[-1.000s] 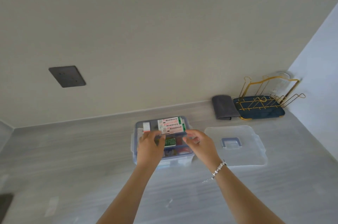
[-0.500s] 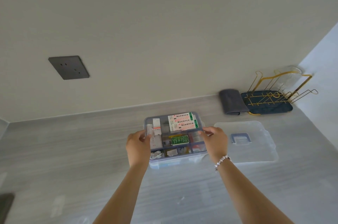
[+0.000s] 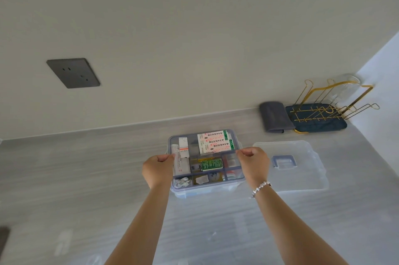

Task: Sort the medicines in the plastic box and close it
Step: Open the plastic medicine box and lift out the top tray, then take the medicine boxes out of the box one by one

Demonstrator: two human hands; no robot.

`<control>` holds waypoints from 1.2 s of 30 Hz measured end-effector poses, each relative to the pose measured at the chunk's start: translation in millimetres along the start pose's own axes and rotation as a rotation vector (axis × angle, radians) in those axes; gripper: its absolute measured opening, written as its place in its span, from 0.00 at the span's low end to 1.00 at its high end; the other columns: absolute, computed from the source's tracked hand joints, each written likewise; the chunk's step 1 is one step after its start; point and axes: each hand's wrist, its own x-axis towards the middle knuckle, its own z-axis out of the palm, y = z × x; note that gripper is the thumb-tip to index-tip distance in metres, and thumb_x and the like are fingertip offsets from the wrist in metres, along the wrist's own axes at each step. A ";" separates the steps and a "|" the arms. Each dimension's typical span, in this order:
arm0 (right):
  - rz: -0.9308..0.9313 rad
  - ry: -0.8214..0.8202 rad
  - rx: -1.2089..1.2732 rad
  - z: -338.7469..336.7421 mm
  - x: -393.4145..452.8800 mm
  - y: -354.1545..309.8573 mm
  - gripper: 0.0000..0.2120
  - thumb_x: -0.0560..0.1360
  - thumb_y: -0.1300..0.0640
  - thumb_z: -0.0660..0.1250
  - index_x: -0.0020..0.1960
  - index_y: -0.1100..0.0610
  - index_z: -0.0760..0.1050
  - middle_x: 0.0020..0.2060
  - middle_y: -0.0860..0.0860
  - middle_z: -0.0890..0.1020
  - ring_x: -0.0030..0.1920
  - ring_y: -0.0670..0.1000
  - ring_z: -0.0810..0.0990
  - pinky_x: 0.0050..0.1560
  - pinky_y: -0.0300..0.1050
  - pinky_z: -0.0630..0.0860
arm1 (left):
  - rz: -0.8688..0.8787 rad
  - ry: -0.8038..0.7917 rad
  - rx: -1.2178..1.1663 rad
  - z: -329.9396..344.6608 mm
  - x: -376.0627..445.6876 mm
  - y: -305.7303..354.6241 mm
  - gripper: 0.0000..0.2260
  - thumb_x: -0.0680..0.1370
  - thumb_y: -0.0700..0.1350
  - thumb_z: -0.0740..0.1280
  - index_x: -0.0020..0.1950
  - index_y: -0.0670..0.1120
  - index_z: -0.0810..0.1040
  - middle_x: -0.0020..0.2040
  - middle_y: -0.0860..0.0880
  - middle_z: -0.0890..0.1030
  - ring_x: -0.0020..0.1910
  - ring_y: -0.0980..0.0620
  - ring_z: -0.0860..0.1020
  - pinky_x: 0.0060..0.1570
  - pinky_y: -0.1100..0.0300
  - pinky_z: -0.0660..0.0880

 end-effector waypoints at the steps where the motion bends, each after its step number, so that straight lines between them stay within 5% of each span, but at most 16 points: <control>1: 0.000 -0.001 0.006 -0.2 0.0 0.6 0.07 0.68 0.61 0.70 0.32 0.56 0.78 0.28 0.52 0.80 0.28 0.45 0.74 0.27 0.34 0.69 | 0.001 0.006 -0.003 0.3 -0.5 -0.5 0.05 0.72 0.45 0.71 0.39 0.45 0.82 0.35 0.50 0.80 0.32 0.54 0.75 0.27 0.66 0.66; 5: 0.021 -0.008 0.051 -0.9 1.1 2.7 0.04 0.69 0.58 0.70 0.41 0.58 0.81 0.33 0.47 0.81 0.33 0.41 0.76 0.30 0.33 0.68 | 0.013 0.028 -0.039 0.3 -4.0 -0.8 0.04 0.72 0.45 0.70 0.41 0.45 0.83 0.36 0.51 0.81 0.35 0.52 0.77 0.30 0.65 0.70; 13: 0.059 -0.013 0.184 -8.6 1.7 3.1 0.05 0.69 0.55 0.72 0.38 0.57 0.80 0.33 0.48 0.81 0.34 0.42 0.78 0.32 0.35 0.70 | 0.055 0.018 -0.210 -7.3 -14.9 9.3 0.04 0.69 0.45 0.74 0.39 0.49 0.80 0.38 0.53 0.82 0.39 0.53 0.79 0.36 0.64 0.73; 16: 0.047 -0.017 0.221 -20.9 1.3 1.7 0.06 0.69 0.54 0.72 0.36 0.55 0.78 0.33 0.48 0.81 0.35 0.44 0.78 0.34 0.38 0.71 | 0.057 -0.035 -0.328 -11.5 -22.8 18.5 0.09 0.68 0.44 0.76 0.45 0.48 0.79 0.40 0.53 0.82 0.41 0.53 0.80 0.44 0.61 0.75; 21: 0.034 0.020 0.326 -61.5 2.5 0.9 0.07 0.69 0.53 0.72 0.35 0.51 0.75 0.34 0.45 0.80 0.37 0.45 0.78 0.36 0.37 0.72 | 0.098 -0.203 -0.374 -5.2 -44.6 34.4 0.12 0.69 0.44 0.74 0.52 0.46 0.80 0.44 0.50 0.84 0.38 0.55 0.79 0.37 0.65 0.76; 25: 0.001 0.044 0.243 -104.4 9.2 18.5 0.09 0.73 0.52 0.68 0.48 0.57 0.79 0.43 0.49 0.81 0.43 0.49 0.79 0.37 0.36 0.73 | 0.096 -0.315 -0.384 19.8 -73.3 41.8 0.11 0.70 0.42 0.74 0.52 0.44 0.82 0.43 0.49 0.85 0.40 0.50 0.80 0.46 0.55 0.79; 31: 0.123 0.067 0.235 -185.7 16.5 76.1 0.11 0.74 0.50 0.65 0.52 0.53 0.81 0.37 0.45 0.82 0.36 0.48 0.79 0.28 0.35 0.74 | 0.089 -0.438 -0.330 81.3 -138.8 36.5 0.05 0.69 0.42 0.74 0.41 0.50 0.81 0.38 0.51 0.83 0.34 0.54 0.78 0.34 0.65 0.77; 36: 0.294 0.086 0.364 -243.0 18.9 130.1 0.07 0.73 0.55 0.68 0.50 0.54 0.80 0.35 0.47 0.81 0.30 0.45 0.76 0.25 0.34 0.72 | 0.048 -0.527 -0.230 132.0 -189.1 16.7 0.04 0.71 0.41 0.73 0.44 0.47 0.81 0.38 0.51 0.83 0.36 0.54 0.80 0.27 0.69 0.76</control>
